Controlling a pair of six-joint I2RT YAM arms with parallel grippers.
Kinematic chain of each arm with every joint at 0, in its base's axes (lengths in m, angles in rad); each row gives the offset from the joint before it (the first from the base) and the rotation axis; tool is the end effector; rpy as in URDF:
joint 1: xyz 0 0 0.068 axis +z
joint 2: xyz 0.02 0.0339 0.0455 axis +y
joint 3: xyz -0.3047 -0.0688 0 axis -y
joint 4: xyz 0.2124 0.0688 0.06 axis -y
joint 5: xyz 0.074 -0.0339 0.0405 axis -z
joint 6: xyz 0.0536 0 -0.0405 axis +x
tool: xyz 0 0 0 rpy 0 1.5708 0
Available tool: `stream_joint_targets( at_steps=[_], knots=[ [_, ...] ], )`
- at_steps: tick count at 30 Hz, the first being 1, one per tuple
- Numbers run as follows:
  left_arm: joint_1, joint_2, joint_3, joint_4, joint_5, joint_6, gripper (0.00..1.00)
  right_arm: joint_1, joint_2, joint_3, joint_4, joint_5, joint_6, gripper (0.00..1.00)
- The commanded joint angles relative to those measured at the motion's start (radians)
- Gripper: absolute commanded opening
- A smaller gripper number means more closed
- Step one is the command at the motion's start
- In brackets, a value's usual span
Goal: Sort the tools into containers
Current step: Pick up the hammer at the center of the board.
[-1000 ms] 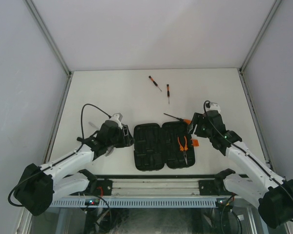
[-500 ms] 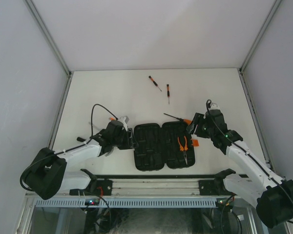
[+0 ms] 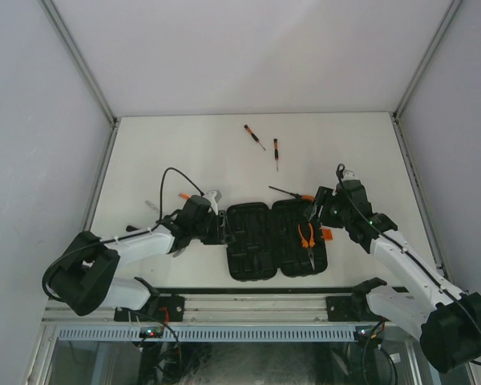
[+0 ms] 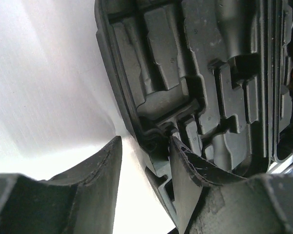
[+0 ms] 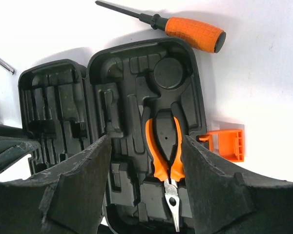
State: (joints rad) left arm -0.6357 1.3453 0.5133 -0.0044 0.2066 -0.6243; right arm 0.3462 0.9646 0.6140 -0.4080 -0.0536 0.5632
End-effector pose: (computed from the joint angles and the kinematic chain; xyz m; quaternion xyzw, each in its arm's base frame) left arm 0.1737 -0.1418 0.2000 0.0423 0.9281 -0.2881 0.2318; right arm 0.1486 0.0567 0.2596 0.0889 0.9141 0.1955 0.3439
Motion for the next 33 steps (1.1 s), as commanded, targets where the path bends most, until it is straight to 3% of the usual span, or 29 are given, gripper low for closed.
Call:
stream_joint_targets(
  at_steps=[1,7,22,33],
  knots=[
    [-0.01,-0.036,0.056,-0.05,-0.05,0.032,0.49,-0.012,-0.007,0.003,0.024,0.011,-0.006,0.6],
    [-0.009,-0.158,0.092,-0.155,-0.141,0.05,0.56,-0.038,-0.008,0.019,0.03,0.017,0.006,0.61],
    [0.071,-0.468,0.062,-0.31,-0.312,0.03,0.57,-0.053,-0.02,0.035,0.018,0.004,0.043,0.61],
    [0.145,-0.528,0.044,-0.415,-0.459,-0.036,0.56,-0.053,-0.042,0.026,-0.006,-0.003,0.031,0.61]
  ],
)
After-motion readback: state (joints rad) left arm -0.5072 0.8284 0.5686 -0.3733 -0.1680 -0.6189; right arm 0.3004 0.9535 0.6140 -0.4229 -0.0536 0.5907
